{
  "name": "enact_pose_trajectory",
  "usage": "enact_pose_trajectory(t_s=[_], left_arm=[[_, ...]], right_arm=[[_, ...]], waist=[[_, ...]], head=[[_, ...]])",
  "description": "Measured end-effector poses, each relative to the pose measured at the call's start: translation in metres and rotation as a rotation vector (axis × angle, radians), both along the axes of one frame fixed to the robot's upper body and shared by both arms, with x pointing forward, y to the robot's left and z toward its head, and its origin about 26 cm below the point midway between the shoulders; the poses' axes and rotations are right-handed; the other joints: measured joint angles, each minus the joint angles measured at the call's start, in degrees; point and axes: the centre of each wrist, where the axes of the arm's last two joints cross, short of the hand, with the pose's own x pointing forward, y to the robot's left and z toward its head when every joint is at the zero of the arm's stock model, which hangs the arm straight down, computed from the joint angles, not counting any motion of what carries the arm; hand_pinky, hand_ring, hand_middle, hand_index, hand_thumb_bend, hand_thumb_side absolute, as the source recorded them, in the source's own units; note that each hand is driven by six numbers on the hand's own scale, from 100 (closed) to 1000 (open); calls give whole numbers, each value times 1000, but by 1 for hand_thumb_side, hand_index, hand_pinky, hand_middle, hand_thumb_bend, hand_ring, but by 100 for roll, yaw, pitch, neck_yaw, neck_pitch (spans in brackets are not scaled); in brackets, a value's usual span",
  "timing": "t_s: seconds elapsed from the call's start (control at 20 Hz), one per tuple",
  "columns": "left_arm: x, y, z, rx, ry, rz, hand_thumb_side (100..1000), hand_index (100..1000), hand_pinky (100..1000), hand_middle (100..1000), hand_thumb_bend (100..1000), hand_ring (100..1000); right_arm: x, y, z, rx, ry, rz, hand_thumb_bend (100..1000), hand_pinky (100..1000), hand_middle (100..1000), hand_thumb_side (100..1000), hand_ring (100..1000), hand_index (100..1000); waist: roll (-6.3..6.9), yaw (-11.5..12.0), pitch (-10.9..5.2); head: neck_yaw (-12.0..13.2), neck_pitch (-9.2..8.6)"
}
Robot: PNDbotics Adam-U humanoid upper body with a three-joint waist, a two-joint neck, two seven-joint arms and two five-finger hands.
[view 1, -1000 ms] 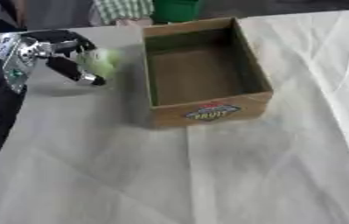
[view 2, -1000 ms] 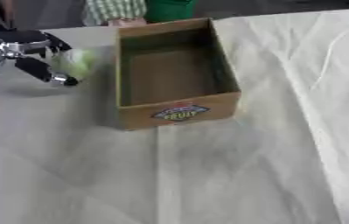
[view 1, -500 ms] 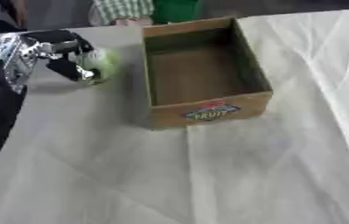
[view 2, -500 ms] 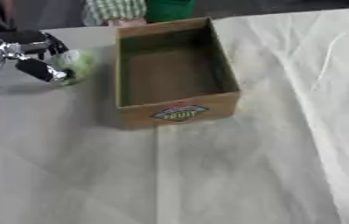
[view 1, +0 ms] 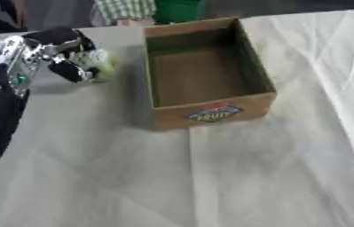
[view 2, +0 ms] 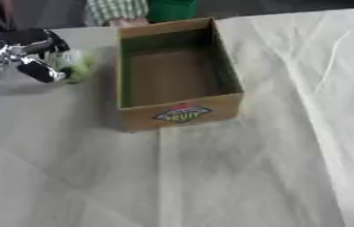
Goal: Pick up objects on the table and place them in the box.
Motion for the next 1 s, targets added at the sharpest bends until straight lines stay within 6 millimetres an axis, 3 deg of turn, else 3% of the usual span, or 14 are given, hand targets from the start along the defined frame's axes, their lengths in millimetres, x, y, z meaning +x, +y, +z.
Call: enact_pose_trajectory(t_s=[0.35,0.65,1.0], left_arm=[[-8,-8,18,-82,-145,-48,309,659,544,528,100,565],[-21,-23,50,-181,-291,-110,297,655,532,524,100,566],[-38,-74,78,-244,-511,-238,310,646,521,518,100,555]], right_arm=[[0,-1,-3,12,8,-6,100,838,750,582,725,885],[0,-1,-3,17,8,-3,100,836,751,584,725,883],[0,1,0,22,2,11,100,835,751,586,724,883]], waist=[[-29,58,-110],[-82,57,-205],[-104,-1,-314]], head=[[-51,69],[-74,160],[-15,206]])
